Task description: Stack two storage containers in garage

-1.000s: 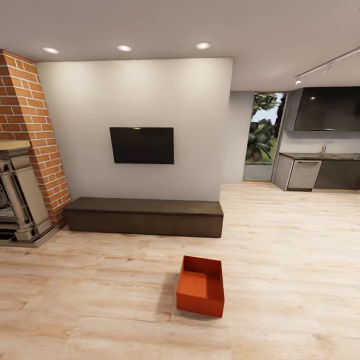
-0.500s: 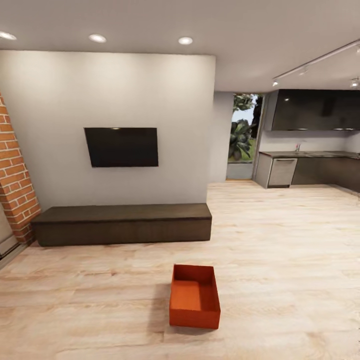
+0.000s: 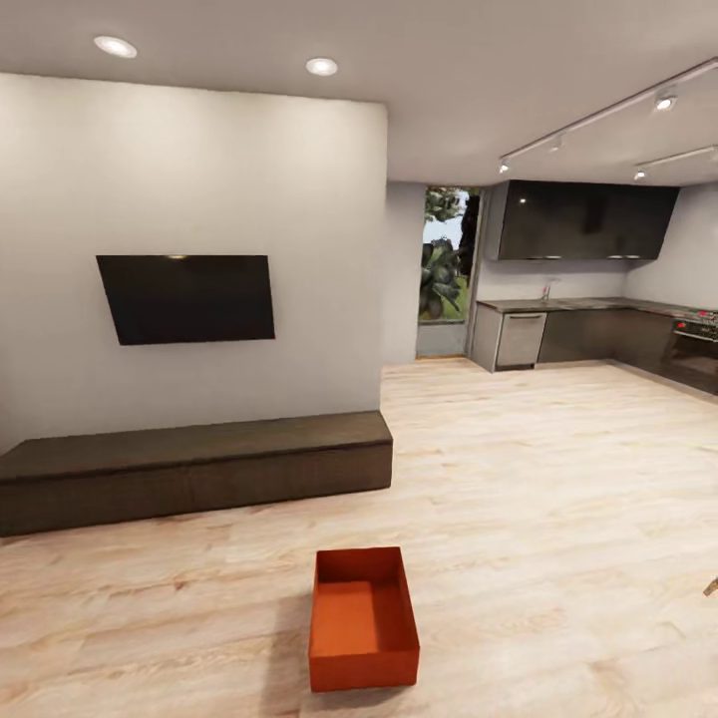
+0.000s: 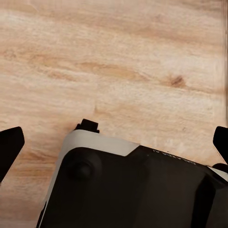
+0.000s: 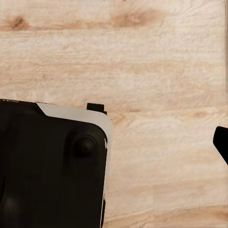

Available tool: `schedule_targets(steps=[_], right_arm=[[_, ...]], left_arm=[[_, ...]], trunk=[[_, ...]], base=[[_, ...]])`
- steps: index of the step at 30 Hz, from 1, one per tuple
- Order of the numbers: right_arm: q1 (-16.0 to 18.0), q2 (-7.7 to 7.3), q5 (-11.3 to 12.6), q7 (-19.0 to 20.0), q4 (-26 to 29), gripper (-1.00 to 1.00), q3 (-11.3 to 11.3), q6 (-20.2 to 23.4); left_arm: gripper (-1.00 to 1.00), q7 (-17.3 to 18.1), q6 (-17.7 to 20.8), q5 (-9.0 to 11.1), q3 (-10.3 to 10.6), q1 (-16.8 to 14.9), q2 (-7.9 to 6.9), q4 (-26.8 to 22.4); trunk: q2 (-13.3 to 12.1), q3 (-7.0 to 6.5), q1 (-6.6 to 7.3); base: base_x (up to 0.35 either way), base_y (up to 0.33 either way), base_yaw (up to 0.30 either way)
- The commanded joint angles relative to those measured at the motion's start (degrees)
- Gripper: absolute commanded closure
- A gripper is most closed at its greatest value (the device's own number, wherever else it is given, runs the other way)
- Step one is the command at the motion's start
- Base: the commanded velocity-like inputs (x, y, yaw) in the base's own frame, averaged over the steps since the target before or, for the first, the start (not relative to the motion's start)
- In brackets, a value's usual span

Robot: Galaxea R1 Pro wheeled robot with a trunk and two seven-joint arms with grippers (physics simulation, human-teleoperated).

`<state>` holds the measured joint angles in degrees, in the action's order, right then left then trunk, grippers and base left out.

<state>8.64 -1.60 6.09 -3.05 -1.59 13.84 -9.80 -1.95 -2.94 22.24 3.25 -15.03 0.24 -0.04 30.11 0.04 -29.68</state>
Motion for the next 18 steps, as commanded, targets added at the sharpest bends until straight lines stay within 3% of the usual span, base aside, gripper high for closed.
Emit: schedule_targets(steps=[1,11,18], right_arm=[[0.1,0.02,0.6,0.0,-0.2,-1.00,0.5,-0.3],[0.1,0.02,0.6,0.0,-0.2,-1.00,0.5,-0.3],[0.1,0.02,0.3,-0.1,-0.2,-1.00,1.2,-0.2]], left_arm=[[-1.00,-0.2,-0.2,0.3,0.4,0.0,-0.03,0.0],[-1.00,-0.2,-0.2,0.4,0.4,0.0,-0.06,0.0],[-1.00,-0.2,-0.2,0.3,0.4,0.0,-0.06,0.0]], trunk=[[0.0,0.01,-0.05],[0.0,0.01,-0.05],[0.0,0.01,-0.05]], base=[[0.321,0.000,-0.242],[0.321,0.000,-0.232],[0.321,0.000,-0.027]])
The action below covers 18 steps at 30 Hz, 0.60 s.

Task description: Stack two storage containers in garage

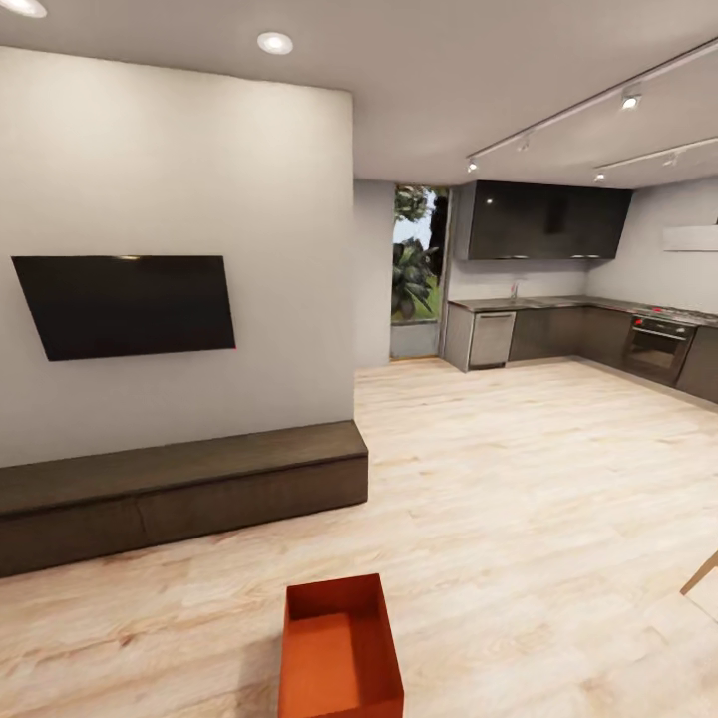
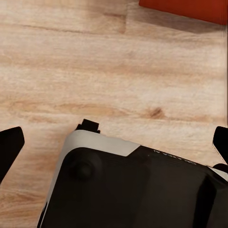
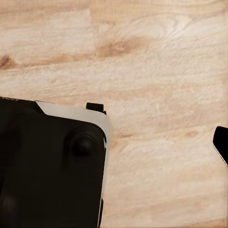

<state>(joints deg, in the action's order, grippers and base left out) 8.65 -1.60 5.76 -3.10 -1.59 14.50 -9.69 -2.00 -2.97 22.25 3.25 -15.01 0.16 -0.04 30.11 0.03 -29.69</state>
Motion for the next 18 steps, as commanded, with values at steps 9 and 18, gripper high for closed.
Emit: schedule_targets(steps=[9,18], right_arm=[[0.0,0.01,0.3,0.0,-0.2,-1.00,0.7,-0.3],[0.0,-0.11,0.3,-0.1,-0.2,-1.00,0.8,-0.3]], left_arm=[[-1.00,-0.2,-0.2,0.3,0.4,0.0,0.02,0.0],[-1.00,-0.2,-0.2,0.4,0.4,0.0,0.02,0.0]], trunk=[[0.0,0.01,-0.04],[0.0,0.01,-0.04]], base=[[0.321,0.000,-0.001],[0.321,0.000,0.000]])
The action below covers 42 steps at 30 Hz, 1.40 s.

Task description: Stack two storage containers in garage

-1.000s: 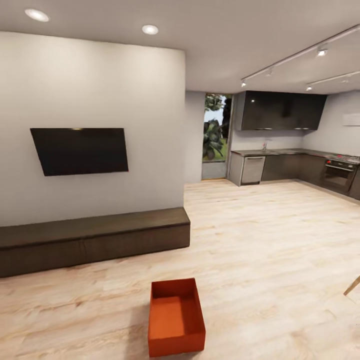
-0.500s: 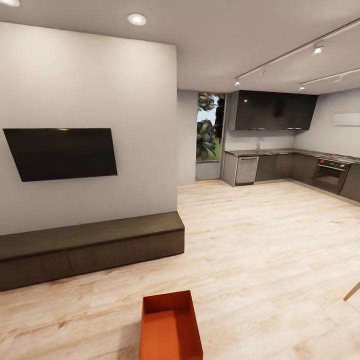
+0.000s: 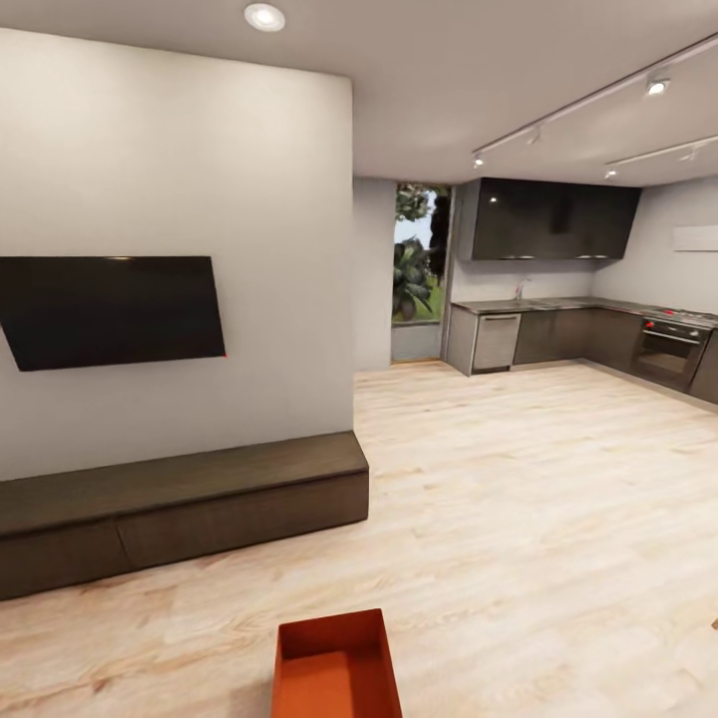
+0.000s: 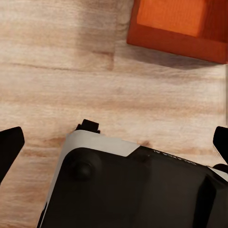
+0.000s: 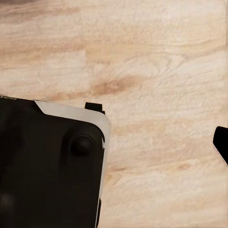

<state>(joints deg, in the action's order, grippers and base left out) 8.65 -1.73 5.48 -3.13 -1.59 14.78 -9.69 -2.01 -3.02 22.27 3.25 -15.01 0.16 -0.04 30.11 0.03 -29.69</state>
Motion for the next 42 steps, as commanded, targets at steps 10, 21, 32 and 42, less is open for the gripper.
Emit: schedule_targets(steps=[10,21,32,42], right_arm=[[0.0,0.09,0.6,-0.1,-0.2,-1.00,0.3,-0.3],[0.0,-0.03,0.6,-0.1,-0.2,-1.00,0.5,-0.3],[0.0,-0.12,0.6,-0.1,-0.2,-1.00,0.5,-0.2],[0.0,0.05,0.6,-0.1,-0.2,-1.00,0.4,-0.3]], left_arm=[[-1.00,-0.2,-0.6,0.4,0.4,0.0,-0.06,0.0],[-1.00,-0.1,-0.8,0.4,0.4,0.0,-0.07,0.0],[-1.00,-0.1,-0.8,0.4,0.4,0.0,-0.04,0.0],[-1.00,-0.1,-0.8,0.5,0.4,0.0,0.06,0.0]], trunk=[[0.0,0.01,-0.04],[0.0,0.01,-0.04],[0.0,0.01,-0.04],[0.0,0.01,-0.04]], base=[[0.289,0.000,0.017],[0.061,0.000,0.231],[0.001,0.000,0.101],[0.000,0.000,0.073]])
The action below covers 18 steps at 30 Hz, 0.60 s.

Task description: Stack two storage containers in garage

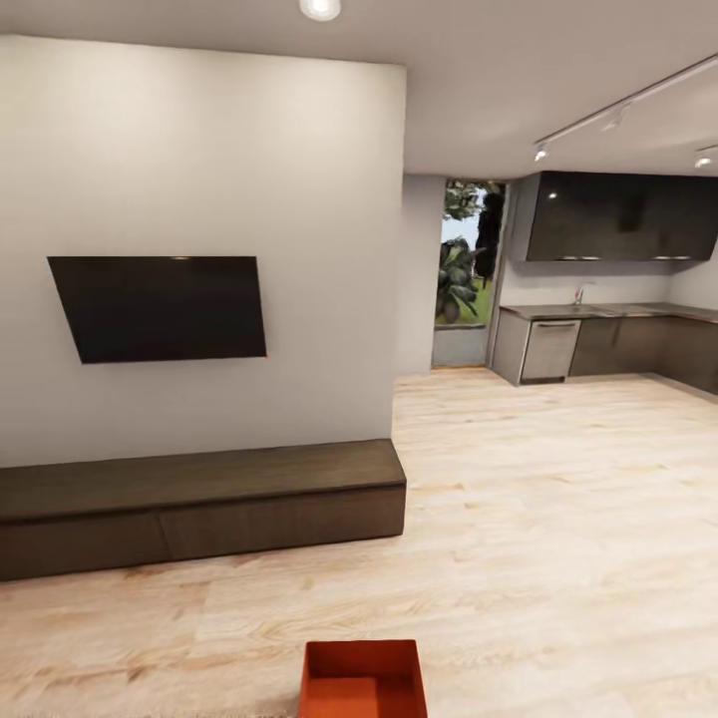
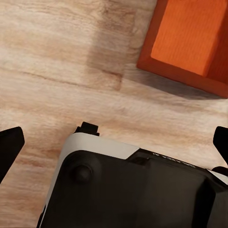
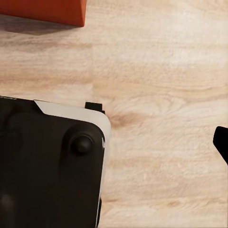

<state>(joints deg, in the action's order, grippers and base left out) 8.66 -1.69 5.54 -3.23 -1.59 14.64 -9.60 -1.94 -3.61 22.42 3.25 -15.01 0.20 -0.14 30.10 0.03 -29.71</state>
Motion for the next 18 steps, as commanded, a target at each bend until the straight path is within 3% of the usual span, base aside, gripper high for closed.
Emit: schedule_targets(steps=[1,7,18], right_arm=[[0.0,-0.01,0.6,0.0,-0.2,-1.00,0.5,-0.3],[0.0,-0.10,0.6,0.0,-0.2,-1.00,0.6,-0.3],[0.0,-0.15,0.6,0.0,-0.2,-1.00,0.6,-0.3]], left_arm=[[-1.00,-0.2,-0.2,0.3,0.3,0.0,0.04,0.1],[-1.00,-0.2,-0.2,0.3,0.3,0.0,0.11,0.1],[-1.00,-0.2,-0.2,0.3,0.3,0.0,0.15,0.1]], trunk=[[0.0,0.01,-0.02],[0.0,0.01,-0.02],[0.0,0.01,-0.02]], base=[[0.000,0.000,0.234],[0.000,0.000,0.117],[0.000,-0.052,0.011]])
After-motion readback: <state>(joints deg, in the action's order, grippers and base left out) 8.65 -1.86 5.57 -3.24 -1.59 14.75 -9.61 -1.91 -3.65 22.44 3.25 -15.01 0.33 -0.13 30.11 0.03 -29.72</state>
